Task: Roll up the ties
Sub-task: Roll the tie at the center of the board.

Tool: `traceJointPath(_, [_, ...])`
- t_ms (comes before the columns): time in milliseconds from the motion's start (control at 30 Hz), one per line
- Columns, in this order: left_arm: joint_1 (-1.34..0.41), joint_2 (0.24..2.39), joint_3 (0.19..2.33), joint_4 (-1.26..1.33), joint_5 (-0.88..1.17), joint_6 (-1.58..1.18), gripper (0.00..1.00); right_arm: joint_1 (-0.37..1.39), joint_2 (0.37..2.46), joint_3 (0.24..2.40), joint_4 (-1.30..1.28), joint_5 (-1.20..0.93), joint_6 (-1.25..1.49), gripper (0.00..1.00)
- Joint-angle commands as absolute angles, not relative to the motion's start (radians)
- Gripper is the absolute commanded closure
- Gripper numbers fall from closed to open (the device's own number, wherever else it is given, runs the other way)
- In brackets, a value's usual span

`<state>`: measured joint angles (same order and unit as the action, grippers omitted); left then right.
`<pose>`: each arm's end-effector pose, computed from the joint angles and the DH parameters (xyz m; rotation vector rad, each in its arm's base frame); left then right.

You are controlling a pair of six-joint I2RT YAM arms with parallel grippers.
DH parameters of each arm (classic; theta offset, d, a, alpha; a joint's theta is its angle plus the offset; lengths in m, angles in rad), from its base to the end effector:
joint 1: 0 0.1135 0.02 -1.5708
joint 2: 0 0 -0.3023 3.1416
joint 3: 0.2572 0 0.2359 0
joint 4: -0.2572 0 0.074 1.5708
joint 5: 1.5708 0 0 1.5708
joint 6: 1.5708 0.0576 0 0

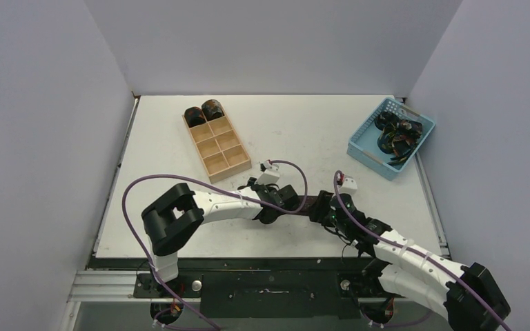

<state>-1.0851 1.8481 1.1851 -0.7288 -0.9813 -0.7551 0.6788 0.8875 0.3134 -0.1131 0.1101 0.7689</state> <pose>0.2003 -0.2769 0.2068 0.2574 2.1882 0.5550 0.1244 0.0922 0.1912 0.1660 2.3298 0.6350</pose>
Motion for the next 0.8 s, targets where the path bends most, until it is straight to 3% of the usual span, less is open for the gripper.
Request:
traceJointPath(0, [-1.088, 1.844, 1.221, -0.71, -0.986, -0.758, 1.0, 0.627, 0.936, 0.36, -0.038, 0.184, 0.785, 0.52])
traceJointPath(133, [-1.088, 1.847, 1.239, -0.756, -1.031, -0.742, 1.0, 0.542, 1.016, 0.387, -0.018, 0.123, 0.783, 0.59])
traceJointPath(267, [-1.09, 1.861, 1.27, -0.81, -1.093, -0.716, 1.0, 0.51, 0.965, 0.354, -0.029, 0.111, 0.796, 0.59])
traceJointPath(633, [-1.146, 2.031, 1.409, -0.874, -1.178, -0.677, 1.0, 0.485, 0.713, 0.273, -0.183, 0.164, 0.846, 0.55])
traceJointPath(767, [-1.171, 2.089, 1.455, -0.909, -1.2, -0.703, 0.93, 0.483, 0.673, 0.271, -0.208, 0.167, 0.843, 0.51])
